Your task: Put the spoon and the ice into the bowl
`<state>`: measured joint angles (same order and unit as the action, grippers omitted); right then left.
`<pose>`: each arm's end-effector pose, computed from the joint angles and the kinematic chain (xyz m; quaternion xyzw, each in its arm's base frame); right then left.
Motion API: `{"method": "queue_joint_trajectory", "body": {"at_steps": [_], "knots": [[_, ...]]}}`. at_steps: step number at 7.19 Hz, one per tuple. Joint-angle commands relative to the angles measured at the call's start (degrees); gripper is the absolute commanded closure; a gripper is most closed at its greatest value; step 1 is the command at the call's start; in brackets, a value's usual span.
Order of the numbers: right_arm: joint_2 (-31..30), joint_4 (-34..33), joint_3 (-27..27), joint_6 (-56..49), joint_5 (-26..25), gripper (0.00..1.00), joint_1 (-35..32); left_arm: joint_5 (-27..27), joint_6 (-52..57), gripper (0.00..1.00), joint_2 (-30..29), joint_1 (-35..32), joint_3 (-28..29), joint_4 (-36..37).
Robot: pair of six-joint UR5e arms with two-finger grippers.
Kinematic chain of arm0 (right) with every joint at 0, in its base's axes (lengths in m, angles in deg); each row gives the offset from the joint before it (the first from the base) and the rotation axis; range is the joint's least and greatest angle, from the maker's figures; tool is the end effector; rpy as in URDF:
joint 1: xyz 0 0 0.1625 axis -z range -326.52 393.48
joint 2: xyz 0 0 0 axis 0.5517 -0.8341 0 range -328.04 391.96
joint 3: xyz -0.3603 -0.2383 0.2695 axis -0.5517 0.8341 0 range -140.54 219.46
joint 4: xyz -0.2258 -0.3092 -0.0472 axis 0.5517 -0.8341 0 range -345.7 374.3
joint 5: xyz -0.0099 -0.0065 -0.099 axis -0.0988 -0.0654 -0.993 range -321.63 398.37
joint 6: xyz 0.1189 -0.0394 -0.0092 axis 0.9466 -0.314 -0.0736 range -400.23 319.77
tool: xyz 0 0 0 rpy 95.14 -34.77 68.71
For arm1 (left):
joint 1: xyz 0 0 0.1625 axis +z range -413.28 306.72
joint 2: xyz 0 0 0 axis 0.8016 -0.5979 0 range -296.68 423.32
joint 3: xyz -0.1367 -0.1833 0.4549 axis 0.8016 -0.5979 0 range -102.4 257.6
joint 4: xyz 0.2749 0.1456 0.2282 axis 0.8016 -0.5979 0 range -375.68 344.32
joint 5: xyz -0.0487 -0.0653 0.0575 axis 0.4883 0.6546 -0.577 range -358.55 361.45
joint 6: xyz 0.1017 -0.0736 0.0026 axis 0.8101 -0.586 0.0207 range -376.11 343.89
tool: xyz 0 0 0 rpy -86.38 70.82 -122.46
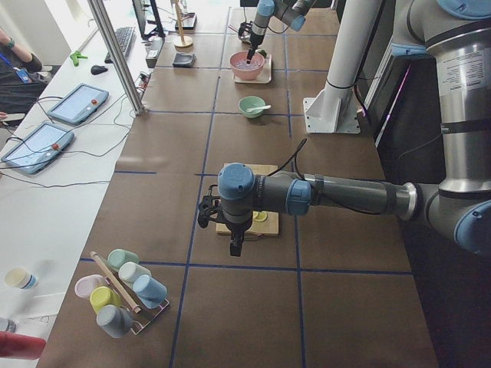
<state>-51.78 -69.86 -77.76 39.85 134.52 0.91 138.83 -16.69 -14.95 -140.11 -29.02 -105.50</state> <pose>-0.3684 -0.3776 0.5024 0.0746 -0.3315 0.1669 0.9256 -0.0207 -0.3652 0.7067 0.0245 0.4024 0.0372 0.9144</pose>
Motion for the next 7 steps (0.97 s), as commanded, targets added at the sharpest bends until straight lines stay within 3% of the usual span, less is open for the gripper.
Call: {"method": "queue_joint_trajectory", "body": {"at_steps": [1,7], "knots": [[0.7,0.1,1.4,-0.3,-0.1,0.15,0.8,0.0,0.0,0.0,0.3,0.0,-0.1,0.0],[0.9,0.1,1.4,-1.5,-1.4,0.28,0.0,0.1,0.0,0.0,0.3,0.0,-0.2,0.0]]}}
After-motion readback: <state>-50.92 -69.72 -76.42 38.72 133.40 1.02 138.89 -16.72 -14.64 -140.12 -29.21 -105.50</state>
